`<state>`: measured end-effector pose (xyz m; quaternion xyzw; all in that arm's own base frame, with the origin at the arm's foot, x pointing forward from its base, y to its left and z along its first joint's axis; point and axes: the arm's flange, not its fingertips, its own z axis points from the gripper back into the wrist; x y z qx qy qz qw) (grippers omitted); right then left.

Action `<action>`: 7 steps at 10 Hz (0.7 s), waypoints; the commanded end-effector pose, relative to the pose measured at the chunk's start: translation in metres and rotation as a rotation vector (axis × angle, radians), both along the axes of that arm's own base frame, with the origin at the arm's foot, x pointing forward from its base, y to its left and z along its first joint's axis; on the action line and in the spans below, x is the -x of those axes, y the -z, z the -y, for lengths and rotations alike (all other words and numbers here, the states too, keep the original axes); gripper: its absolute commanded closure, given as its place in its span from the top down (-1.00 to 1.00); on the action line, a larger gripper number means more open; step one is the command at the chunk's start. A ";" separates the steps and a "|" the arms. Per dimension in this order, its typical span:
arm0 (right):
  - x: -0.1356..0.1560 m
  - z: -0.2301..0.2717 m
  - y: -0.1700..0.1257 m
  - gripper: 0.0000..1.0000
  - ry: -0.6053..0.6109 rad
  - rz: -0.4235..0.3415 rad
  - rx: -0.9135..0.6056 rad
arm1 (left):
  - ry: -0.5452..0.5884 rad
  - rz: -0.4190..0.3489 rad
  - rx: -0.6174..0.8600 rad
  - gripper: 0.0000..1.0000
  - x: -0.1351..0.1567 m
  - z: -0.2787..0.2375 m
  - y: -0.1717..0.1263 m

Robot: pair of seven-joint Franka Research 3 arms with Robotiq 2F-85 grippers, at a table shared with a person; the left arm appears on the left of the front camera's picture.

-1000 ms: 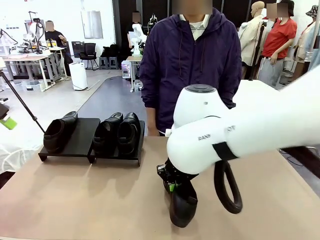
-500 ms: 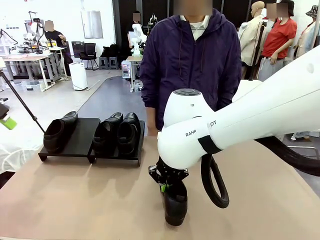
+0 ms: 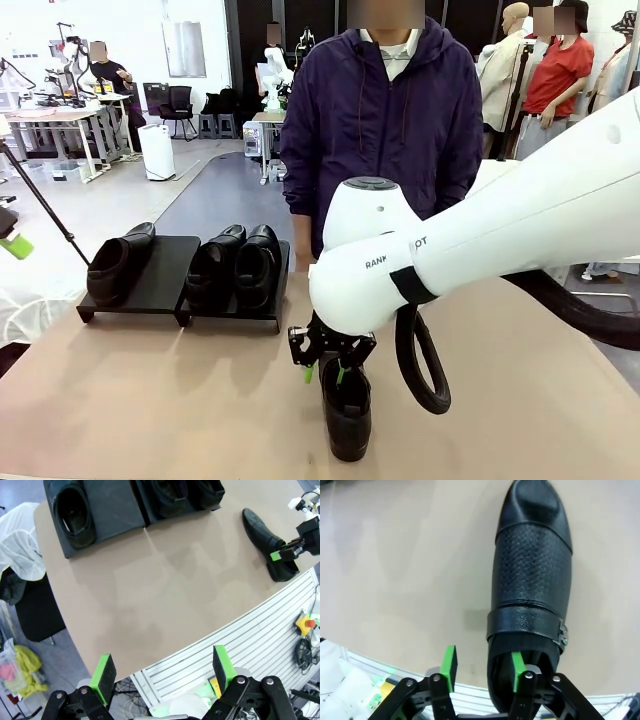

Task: Organize the shoes by placing them on the stand.
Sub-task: Pick up one Shoe and place it in the middle of the table.

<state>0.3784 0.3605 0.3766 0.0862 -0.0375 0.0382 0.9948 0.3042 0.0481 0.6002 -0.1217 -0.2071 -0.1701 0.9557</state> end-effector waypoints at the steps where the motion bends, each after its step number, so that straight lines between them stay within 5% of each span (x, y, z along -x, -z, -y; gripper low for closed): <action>1: 0.010 0.028 -0.051 1.00 -0.049 0.032 -0.077 | -0.008 -0.010 -0.006 1.00 0.001 -0.002 -0.001; 4: 0.053 0.115 -0.149 1.00 -0.099 0.023 -0.083 | -0.008 -0.010 -0.006 1.00 0.001 -0.002 -0.001; 7: 0.114 0.253 -0.220 1.00 -0.302 0.039 -0.201 | -0.008 -0.010 -0.006 1.00 0.001 -0.002 -0.001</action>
